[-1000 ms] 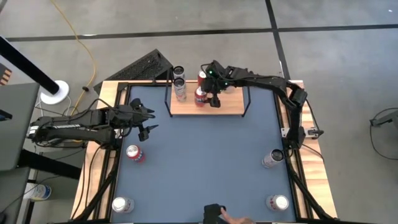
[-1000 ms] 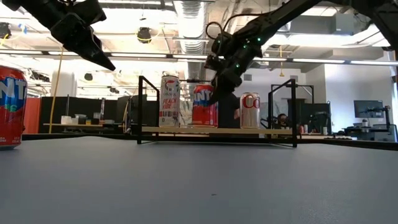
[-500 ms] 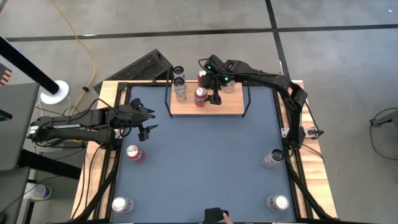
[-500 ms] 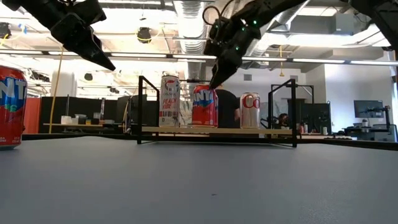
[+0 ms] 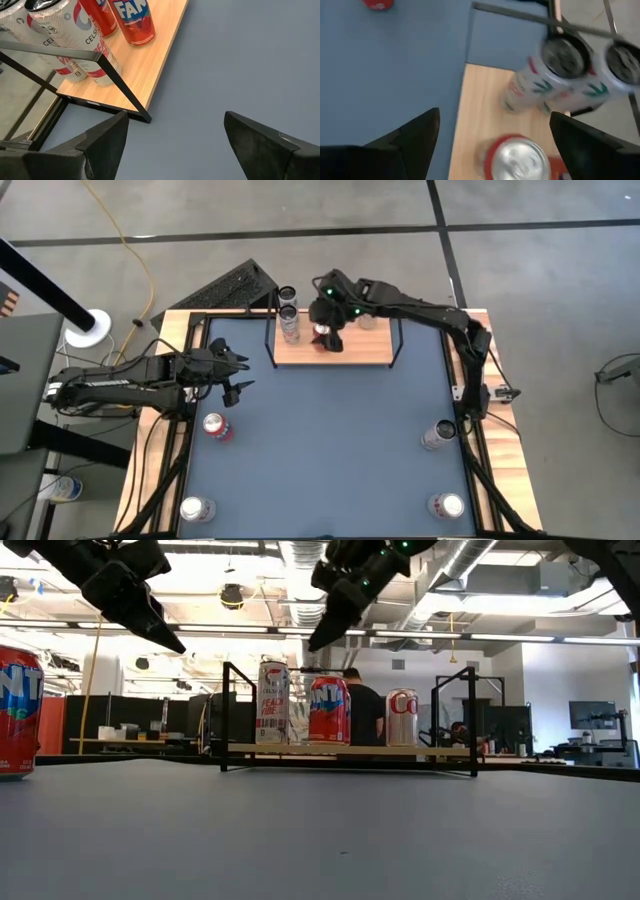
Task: Place canned beverage on shelf
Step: Put the right red soda can on the shelf aligned with the other red soda can
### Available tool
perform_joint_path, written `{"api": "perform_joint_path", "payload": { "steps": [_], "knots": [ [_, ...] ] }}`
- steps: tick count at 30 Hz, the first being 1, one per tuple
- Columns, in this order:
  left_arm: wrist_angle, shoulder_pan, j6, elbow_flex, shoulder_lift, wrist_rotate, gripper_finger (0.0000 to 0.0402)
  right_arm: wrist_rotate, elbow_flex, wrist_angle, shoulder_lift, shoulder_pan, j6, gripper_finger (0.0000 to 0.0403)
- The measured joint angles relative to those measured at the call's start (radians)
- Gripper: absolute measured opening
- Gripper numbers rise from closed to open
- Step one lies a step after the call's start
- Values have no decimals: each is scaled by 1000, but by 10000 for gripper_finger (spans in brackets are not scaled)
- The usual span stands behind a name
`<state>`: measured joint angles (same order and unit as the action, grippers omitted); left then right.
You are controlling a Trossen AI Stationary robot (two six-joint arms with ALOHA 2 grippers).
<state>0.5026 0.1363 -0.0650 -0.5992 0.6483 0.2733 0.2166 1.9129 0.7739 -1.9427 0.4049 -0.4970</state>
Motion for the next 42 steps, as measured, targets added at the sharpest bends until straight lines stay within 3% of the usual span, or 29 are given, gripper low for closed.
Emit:
{"api": "perform_joint_path", "payload": {
  "steps": [3,7,14,15,21,27,42],
  "knots": [
    [0,0,0,0,0,0,319,-33,0,-7,0,-36,-36,322],
    [0,0,2,0,0,0,319,-39,0,-12,0,-47,-49,243],
    [0,0,2,0,0,-1,319,-39,-18,-14,-11,-28,-49,31],
    [0,0,2,0,0,-1,319,-39,-18,-14,-11,-28,-51,16],
    [0,0,2,0,0,-1,319,-45,-18,-38,-34,-24,-52,3],
    [2,0,1,0,0,-1,319,-145,-21,-55,-102,-24,-58,0],
    [4,0,1,0,0,-2,319,-120,-16,5,-106,-9,-60,0]
  ]
}}
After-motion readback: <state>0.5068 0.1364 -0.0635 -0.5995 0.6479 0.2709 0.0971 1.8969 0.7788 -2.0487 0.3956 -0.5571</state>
